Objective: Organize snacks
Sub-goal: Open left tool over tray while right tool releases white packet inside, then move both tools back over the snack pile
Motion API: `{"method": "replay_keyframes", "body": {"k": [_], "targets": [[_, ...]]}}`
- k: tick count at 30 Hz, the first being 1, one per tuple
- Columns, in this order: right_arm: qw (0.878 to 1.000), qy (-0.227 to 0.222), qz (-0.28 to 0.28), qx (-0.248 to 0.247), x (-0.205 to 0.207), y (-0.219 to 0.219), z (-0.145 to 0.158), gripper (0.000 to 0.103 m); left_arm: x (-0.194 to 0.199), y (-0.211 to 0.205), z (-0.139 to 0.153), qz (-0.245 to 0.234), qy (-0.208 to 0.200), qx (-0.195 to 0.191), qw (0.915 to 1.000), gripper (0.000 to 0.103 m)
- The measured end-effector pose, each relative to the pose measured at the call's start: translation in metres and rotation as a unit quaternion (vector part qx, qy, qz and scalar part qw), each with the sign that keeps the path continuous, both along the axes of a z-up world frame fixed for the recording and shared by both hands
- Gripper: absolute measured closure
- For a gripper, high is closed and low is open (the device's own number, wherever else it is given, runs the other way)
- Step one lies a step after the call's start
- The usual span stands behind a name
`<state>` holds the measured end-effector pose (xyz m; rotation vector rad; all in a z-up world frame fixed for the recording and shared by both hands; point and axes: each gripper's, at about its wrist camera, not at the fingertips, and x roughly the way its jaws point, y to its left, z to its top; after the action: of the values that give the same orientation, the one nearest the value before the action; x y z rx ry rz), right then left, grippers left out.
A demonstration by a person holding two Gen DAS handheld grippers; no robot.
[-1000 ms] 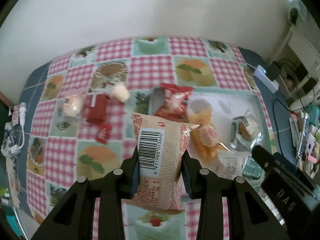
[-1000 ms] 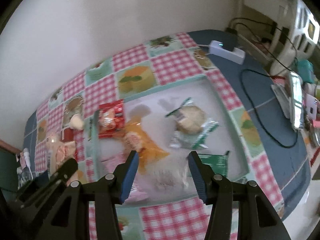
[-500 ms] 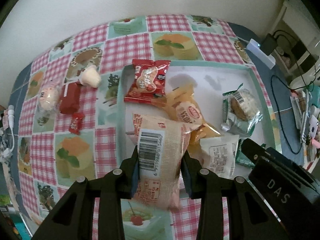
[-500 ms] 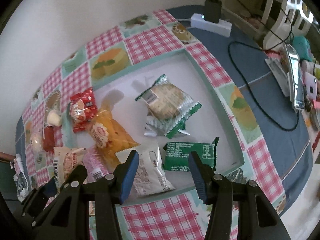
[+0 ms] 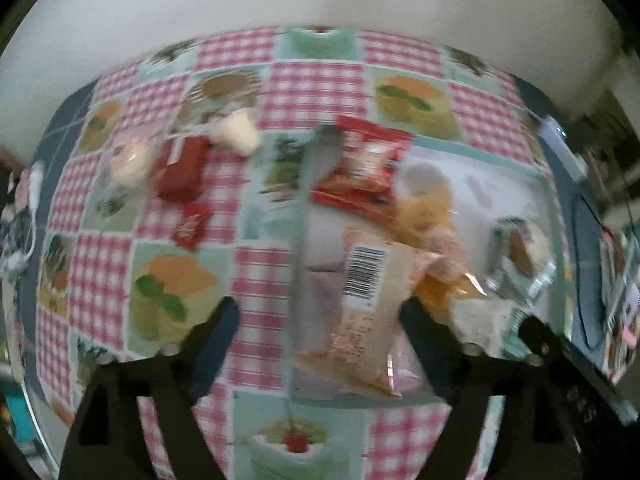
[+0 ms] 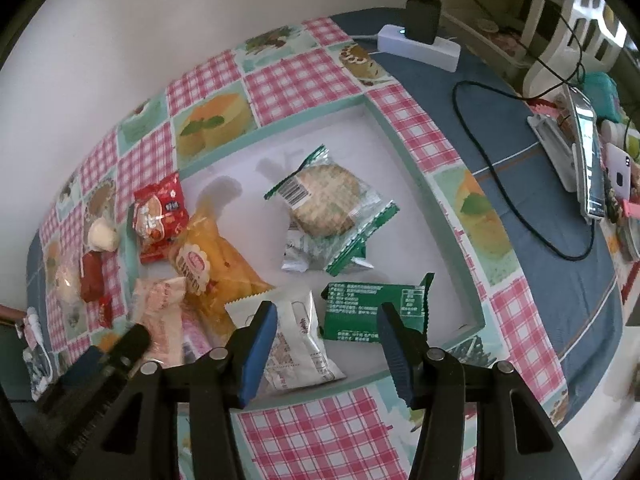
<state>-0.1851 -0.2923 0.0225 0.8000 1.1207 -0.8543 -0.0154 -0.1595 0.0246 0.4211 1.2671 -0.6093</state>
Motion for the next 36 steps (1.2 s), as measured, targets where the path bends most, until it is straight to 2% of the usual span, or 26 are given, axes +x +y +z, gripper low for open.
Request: {"method": "replay_keyframes", "body": {"k": [1,6,10,15,21,25,31,36], "targets": [[1.0,0.003,0.005,0.002,0.003,0.002,-0.002,0.035,0.006,0.005,-0.001,0.013,-0.002,0.002,0.9999,0.014],[0.999,0.013,0.036,0.002,0.019,0.014,-0.006,0.033,0.035,0.028,-0.005,0.071,0.015,-0.003,0.9973,0.014],[0.999,0.014,0.052,-0.001,0.027,0.023,-0.005,0.024,0.049,0.043,-0.008,0.098,0.026,-0.009,0.9948,0.013],[0.998,0.02,0.061,-0.008,0.033,0.027,-0.005,0.023,0.058,0.054,-0.011,0.119,0.025,-0.009,0.9925,0.013],[0.998,0.025,0.063,-0.009,0.034,0.028,-0.006,0.023,0.051,0.042,-0.03,0.094,0.037,0.006,0.9949,0.013],[0.998,0.026,0.062,-0.01,0.034,0.029,-0.005,0.023,0.043,0.028,-0.033,0.074,0.021,0.016,0.9969,0.013],[0.998,0.026,0.064,-0.011,0.035,0.029,-0.006,0.022,0.038,0.016,-0.043,0.06,0.031,0.029,0.9973,0.013],[0.997,0.026,0.066,-0.011,0.036,0.03,-0.005,0.022,0.039,0.017,-0.037,0.061,0.026,0.029,0.9974,0.013]]}}
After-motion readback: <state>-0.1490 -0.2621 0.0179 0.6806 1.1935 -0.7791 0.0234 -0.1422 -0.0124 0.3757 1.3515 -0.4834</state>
